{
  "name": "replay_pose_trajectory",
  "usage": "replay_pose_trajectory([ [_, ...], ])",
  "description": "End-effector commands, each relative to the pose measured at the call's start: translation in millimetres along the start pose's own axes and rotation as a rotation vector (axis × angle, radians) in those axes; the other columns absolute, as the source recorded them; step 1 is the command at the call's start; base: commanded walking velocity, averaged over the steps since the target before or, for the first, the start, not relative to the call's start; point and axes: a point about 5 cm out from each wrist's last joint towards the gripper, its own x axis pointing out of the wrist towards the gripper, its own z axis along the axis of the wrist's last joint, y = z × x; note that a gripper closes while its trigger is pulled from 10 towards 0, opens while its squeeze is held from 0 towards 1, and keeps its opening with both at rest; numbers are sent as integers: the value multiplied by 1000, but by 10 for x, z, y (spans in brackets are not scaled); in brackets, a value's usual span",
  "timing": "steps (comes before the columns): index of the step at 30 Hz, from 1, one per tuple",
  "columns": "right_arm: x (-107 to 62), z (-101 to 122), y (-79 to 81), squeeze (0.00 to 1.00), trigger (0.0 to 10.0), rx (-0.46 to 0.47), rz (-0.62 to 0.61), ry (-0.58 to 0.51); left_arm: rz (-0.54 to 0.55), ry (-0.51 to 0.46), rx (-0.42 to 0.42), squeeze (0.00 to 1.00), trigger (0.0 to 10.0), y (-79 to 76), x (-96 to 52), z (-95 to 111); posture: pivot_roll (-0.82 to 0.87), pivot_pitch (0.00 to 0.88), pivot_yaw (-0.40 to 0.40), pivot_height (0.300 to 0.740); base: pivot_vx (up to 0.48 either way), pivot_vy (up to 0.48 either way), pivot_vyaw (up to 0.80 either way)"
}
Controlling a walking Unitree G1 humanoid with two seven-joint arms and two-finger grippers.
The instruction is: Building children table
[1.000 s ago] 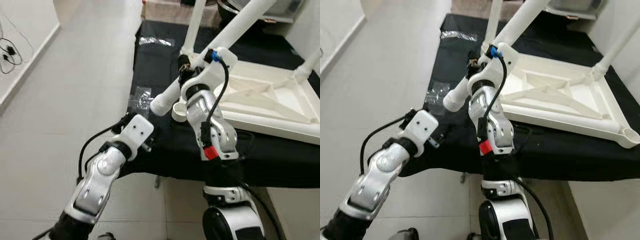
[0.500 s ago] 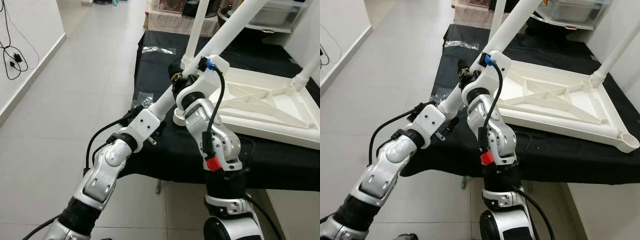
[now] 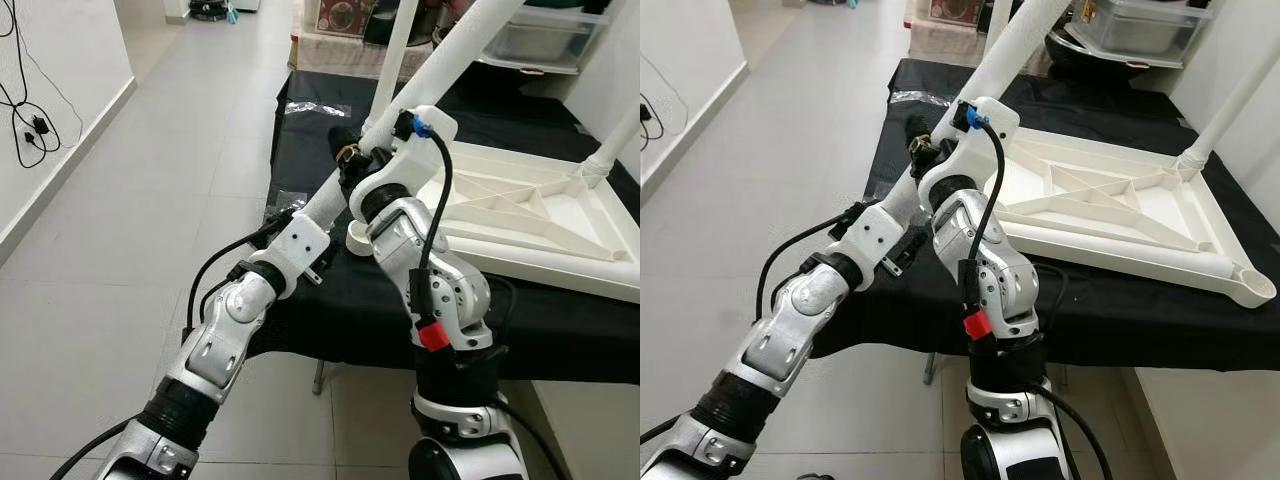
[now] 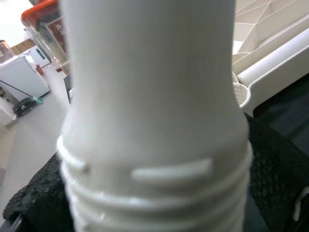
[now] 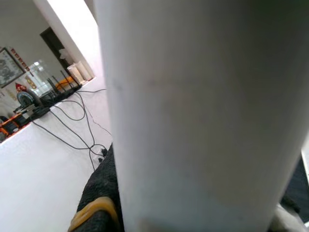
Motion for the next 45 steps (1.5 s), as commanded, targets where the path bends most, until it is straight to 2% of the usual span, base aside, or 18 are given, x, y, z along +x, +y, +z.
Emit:
replay_pose_trajectory([
  [1, -78, -179, 43, 0, 0, 67, 16, 50, -20, -16, 2, 0, 10000, -47, 26, 31, 64, 65, -92, 740, 0, 0, 0],
  [8, -94, -264, 10, 0, 0, 41, 12, 83, -21, -46, 1, 0, 10000, -28, 84, 118, 65, 73, -92, 740, 0, 0, 0],
  [19, -107, -315, -12, 0, 0, 35, 3, 102, -13, -53, -7, 0, 10000, -38, 105, 127, 70, 76, -94, 740, 0, 0, 0],
  [20, -108, -315, -13, 0, 0, 35, 1, 99, -13, -51, -9, 0, 0, -37, 103, 114, 69, 80, -91, 740, 0, 0, 0],
  [23, -105, -303, -13, 0, 0, 32, 0, 92, -44, -3, -5, 0, 0, -79, 100, 44, 70, 81, -92, 740, 0, 0, 0],
  [30, -99, -270, -27, 0, 0, 21, -8, 68, -73, 30, 8, 0, 0, -134, 66, -29, 69, 82, -90, 740, 0, 0, 0],
  [33, -88, -245, -42, 0, 0, -21, -3, 47, -61, 48, 8, 0, 0, -107, 55, -58, 70, 81, -90, 740, 0, 0, 0],
  [34, -79, -231, -51, 0, 10000, -43, 17, 37, -60, 51, 13, 0, 10000, -75, 42, -69, 71, 82, -89, 740, 0, 0, 0],
  [35, -77, -221, -59, 43, 10000, -56, 45, 31, -59, 49, 4, 0, 10000, -44, 26, -70, 74, 82, -89, 740, 0, 0, 0],
  [36, -77, -221, -59, 43, 10000, -56, 45, 31, -59, 49, 4, 0, 10000, -44, 26, -70, 74, 82, -89, 740, 0, 0, 0],
  [37, -77, -203, -99, 1000, 10000, -101, 79, 10, -58, 52, 14, 0, 10000, 16, -10, -84, 75, 84, -83, 740, 0, 0, 0],
  [39, -77, -210, -172, 1000, 10000, -124, 64, 10, -66, 47, 25, 0, 10000, 52, -51, -94, 77, 82, -84, 740, 0, 0, 0],
  [42, -74, -213, -196, 1000, 10000, -137, 52, 11, -69, 45, 26, 0, 10000, 62, -63, -96, 77, 85, -83, 740, 0, 0, 0],
  [43, -82, -219, -235, 969, 10000, -148, 59, 7, -81, 44, 30, 0, 10000, 81, -100, -105, 78, 87, -80, 740, 0, 0, 0],
  [44, -91, -220, -259, 0, 10000, -156, 79, 1, -89, 52, 32, 0, 10000, 102, -138, -125, 78, 87, -80, 740, 0, 0, 0],
  [45, -99, -221, -283, 0, 10000, -153, 95, -1, -102, 55, 42, 0, 10000, 116, -174, -139, 81, 89, -81, 740, 0, 0, 0],
])
